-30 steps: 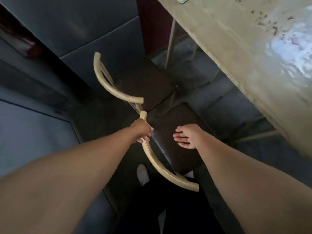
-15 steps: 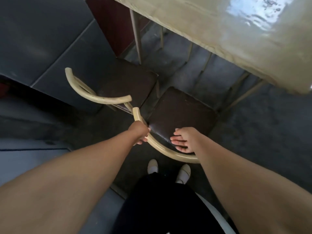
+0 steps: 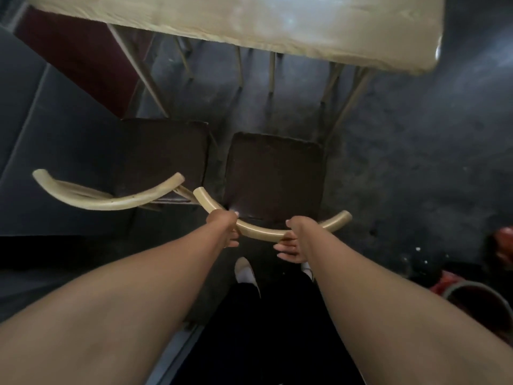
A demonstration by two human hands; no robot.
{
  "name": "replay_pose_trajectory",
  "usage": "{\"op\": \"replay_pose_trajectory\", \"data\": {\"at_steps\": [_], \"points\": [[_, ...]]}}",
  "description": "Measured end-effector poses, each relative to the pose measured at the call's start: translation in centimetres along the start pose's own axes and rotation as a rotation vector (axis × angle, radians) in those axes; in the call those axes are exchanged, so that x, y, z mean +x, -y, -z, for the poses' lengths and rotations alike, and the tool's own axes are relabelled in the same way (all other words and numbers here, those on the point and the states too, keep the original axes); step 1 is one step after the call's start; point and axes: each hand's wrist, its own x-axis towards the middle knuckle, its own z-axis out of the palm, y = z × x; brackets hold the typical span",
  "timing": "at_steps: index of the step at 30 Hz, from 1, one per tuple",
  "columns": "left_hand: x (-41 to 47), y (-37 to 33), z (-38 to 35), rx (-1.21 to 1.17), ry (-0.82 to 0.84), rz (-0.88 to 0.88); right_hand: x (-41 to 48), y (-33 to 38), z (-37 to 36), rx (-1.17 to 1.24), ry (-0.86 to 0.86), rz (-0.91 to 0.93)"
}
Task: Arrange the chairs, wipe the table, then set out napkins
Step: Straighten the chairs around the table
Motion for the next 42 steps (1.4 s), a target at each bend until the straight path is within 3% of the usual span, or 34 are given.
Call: {"op": "replay_pose_trajectory", "data": {"at_steps": [3,8,12,24,42], "points": [[0.6,0.3,-0.3,-0.022,0.071,0.040,0.1,-0.1,-1.3,0.120,-0.033,-0.014],[2.1,0.5,-1.1,-0.074,0.135,0.077,2.7,-0.8,-2.4,0.513,-0.066,-0.005],[3.1,0.0,-1.6,-0.136,0.173,0.106,3.6,-0.5,-2.1,0.626,-0.028,-0.014],[2.5,-7.6,-2.2,-0.228,0.172,0.100,-0.2,5.9,-0.3,0.651,0.006,0.085],[8.0,-28.0,-7.9,-0.344,0.166,-0.060,0.0,27.8,2.2,0.662,0.016,0.311]]}}
